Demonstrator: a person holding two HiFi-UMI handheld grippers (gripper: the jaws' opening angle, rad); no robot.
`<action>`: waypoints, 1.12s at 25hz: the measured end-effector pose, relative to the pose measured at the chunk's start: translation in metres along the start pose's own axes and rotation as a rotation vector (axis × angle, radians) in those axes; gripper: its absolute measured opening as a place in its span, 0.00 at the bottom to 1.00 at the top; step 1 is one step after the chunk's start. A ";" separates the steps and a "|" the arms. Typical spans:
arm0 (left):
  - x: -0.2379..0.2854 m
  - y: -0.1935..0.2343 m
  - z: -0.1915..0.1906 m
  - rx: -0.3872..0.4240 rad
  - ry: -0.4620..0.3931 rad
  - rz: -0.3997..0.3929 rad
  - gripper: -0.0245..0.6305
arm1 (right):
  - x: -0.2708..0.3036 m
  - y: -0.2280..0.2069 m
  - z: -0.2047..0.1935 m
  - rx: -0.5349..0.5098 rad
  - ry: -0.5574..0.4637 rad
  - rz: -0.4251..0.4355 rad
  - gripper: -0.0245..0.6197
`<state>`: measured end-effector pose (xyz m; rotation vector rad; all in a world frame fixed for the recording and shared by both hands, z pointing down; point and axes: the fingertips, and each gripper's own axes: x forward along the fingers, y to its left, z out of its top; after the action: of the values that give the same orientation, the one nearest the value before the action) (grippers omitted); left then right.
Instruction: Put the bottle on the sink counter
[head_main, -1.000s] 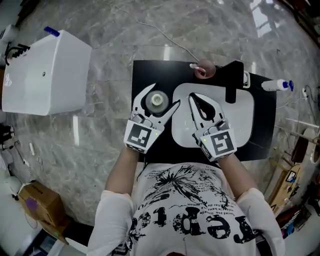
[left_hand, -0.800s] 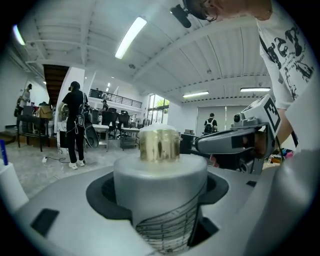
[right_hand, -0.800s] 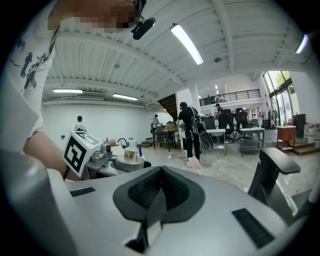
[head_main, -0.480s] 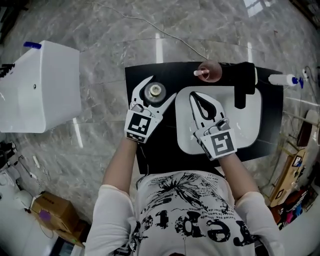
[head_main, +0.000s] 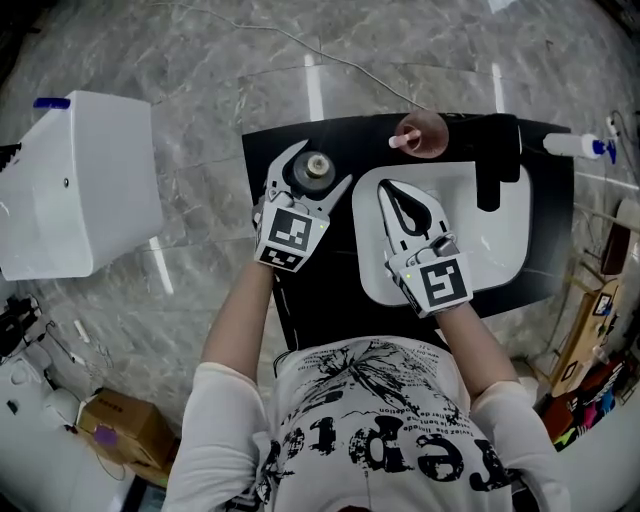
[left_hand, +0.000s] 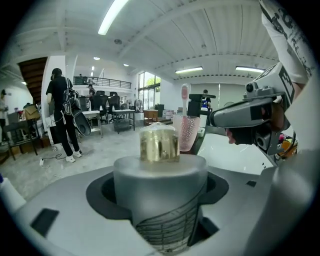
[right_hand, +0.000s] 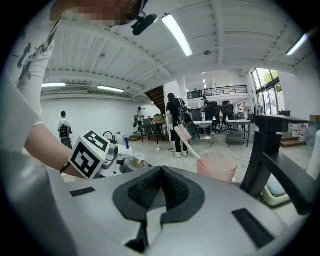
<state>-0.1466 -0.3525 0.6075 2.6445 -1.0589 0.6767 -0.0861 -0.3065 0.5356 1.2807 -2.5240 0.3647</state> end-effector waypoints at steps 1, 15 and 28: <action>0.001 -0.002 -0.002 -0.002 0.008 0.000 0.57 | 0.000 0.000 -0.001 0.004 0.001 -0.004 0.06; -0.011 -0.002 -0.004 -0.087 0.031 0.002 0.57 | -0.009 -0.004 0.005 0.002 -0.003 -0.046 0.06; -0.049 -0.013 0.010 -0.142 -0.016 0.038 0.64 | -0.045 0.022 0.023 -0.035 -0.022 -0.044 0.06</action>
<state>-0.1650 -0.3175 0.5747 2.5190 -1.1201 0.5667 -0.0814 -0.2687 0.4957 1.3320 -2.5039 0.2971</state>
